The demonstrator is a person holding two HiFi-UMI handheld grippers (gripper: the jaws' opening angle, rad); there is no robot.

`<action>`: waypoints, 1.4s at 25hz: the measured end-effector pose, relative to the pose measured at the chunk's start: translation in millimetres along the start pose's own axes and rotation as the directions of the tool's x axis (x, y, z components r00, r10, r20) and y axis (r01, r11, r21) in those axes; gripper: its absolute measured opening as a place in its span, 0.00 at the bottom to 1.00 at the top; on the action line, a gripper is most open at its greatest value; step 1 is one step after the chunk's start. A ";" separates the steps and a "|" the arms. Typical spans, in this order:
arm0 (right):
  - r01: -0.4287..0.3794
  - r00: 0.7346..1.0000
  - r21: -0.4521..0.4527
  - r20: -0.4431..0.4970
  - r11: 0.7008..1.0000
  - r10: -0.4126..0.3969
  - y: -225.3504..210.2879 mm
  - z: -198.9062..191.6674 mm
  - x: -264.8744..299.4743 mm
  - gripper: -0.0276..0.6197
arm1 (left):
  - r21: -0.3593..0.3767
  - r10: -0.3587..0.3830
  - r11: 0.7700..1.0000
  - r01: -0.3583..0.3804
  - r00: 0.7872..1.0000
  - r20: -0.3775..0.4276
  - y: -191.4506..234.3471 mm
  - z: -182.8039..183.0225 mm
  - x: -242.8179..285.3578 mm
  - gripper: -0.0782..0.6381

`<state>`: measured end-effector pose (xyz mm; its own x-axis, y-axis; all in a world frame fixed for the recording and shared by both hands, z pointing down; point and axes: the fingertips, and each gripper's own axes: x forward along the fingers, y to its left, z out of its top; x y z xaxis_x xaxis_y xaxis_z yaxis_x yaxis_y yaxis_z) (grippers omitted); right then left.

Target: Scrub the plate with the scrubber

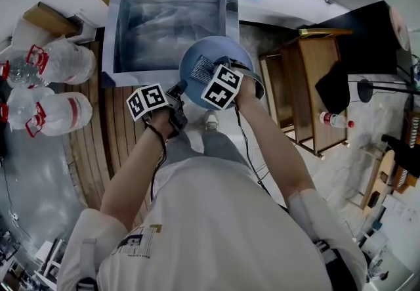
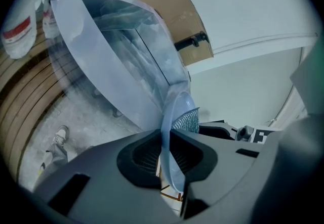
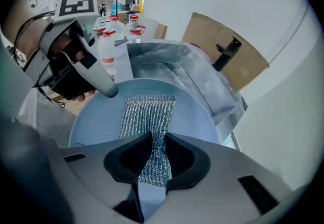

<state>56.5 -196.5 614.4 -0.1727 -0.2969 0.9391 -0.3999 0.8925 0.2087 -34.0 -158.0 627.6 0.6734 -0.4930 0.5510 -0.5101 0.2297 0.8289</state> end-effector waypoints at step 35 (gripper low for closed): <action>0.331 0.494 0.598 0.549 0.730 -0.674 -124.1 68.9 -321.5 0.21 | 0.795 -0.190 0.541 -0.275 0.881 0.434 -193.1 131.6 -160.5 0.16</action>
<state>99.6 -235.2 267.8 -0.3100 -0.9347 0.1737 -0.8874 0.3501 0.3000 -114.0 -233.7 366.4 0.4574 -0.8421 0.2857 -0.8866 -0.4071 0.2196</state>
